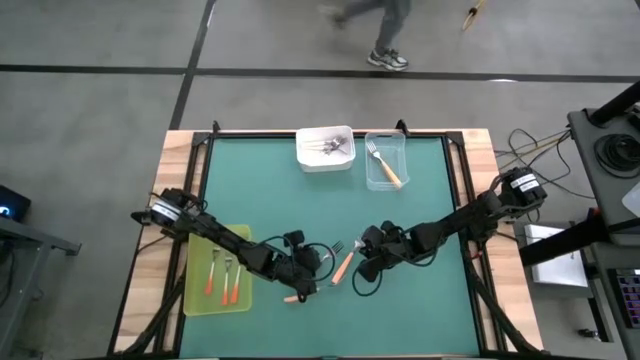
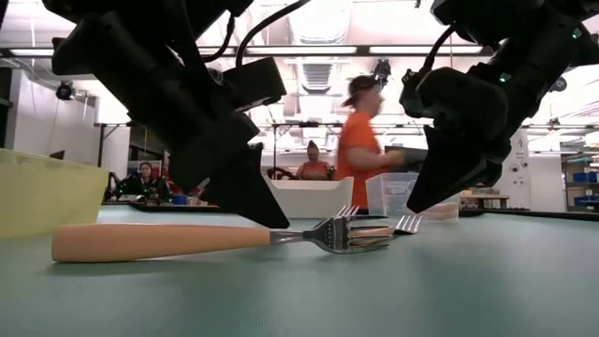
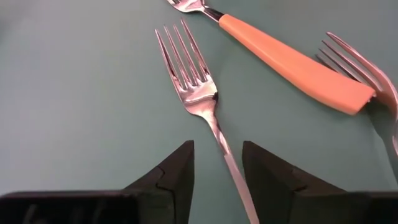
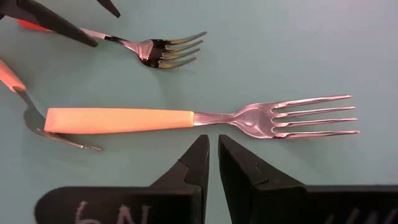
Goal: Sort silverware by color (type)
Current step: Put the orange fork into the yellow bin
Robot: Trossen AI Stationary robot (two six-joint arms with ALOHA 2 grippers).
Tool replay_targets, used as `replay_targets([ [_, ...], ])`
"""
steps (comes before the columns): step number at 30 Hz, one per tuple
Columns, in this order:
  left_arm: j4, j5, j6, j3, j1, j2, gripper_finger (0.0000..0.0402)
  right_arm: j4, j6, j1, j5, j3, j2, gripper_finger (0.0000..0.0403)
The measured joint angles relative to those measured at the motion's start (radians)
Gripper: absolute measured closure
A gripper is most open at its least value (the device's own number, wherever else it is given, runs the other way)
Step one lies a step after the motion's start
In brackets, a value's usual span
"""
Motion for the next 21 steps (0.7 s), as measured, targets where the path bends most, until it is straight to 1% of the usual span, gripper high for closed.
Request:
replay_targets([
  [11, -0.001, 0.023, -0.034, 0.000, -0.001, -0.001, 0.0202, 0.000, 0.000, 0.000, 0.000, 0.000, 0.000, 0.0376],
  [15, -0.009, 0.024, -0.048, 0.000, -0.001, -0.001, 0.0193, 0.000, 0.000, 0.000, 0.000, 0.000, 0.000, 0.0376],
  [21, -0.016, 0.048, -0.059, 0.000, -0.002, -0.001, 0.0199, 0.000, -0.008, 0.006, 0.001, 0.000, 0.000, 0.0376],
])
